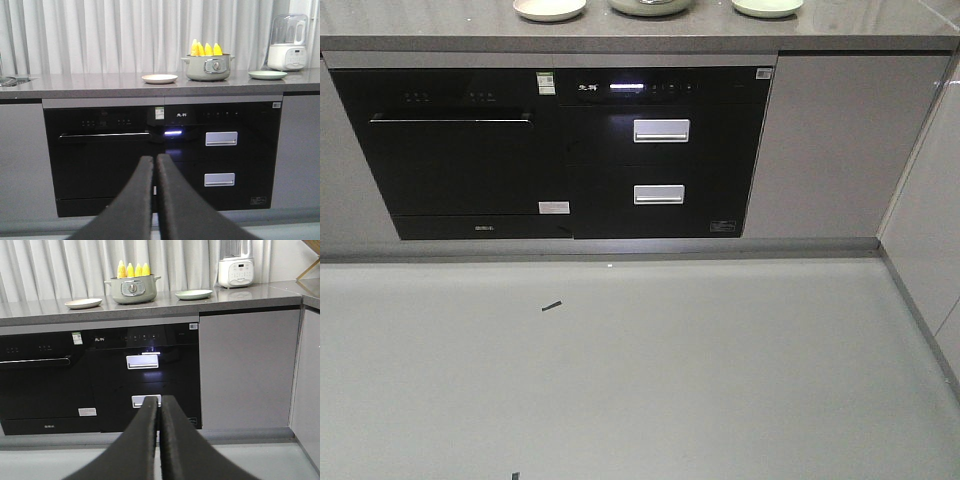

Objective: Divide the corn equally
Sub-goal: 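Drive the base forward toward the counter with the pot and plates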

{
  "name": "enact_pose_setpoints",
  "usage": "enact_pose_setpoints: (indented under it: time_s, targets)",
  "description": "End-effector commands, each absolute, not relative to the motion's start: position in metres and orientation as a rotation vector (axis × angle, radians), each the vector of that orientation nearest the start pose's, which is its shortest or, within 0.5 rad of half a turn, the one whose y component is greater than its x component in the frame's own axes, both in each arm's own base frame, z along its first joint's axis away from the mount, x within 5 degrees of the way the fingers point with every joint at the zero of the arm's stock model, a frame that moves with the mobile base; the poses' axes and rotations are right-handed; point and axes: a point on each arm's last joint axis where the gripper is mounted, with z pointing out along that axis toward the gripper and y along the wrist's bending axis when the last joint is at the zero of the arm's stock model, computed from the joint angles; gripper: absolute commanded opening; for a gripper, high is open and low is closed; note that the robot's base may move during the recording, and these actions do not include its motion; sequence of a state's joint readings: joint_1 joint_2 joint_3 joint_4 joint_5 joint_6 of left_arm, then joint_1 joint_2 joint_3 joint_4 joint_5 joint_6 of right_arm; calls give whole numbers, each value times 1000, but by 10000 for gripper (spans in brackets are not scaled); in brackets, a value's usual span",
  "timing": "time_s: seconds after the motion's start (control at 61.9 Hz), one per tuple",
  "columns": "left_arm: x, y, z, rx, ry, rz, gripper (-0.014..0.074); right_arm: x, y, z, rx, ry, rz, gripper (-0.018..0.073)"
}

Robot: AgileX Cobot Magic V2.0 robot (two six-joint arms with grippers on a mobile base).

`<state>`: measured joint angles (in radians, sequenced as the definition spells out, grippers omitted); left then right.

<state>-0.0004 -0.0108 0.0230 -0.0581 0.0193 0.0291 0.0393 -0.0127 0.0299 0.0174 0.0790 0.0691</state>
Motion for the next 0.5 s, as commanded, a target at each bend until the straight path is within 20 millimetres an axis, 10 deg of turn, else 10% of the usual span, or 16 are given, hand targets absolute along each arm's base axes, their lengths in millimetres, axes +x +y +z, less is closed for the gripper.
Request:
enact_pose_setpoints:
  time_s: [0.0,0.485]
  targets:
    - [55,0,207,-26,1444,-34,-7,57,2,201,29,1508,86,-2]
    - [55,0,207,-26,1444,-34,-7,57,2,201,29,1508,86,-2]
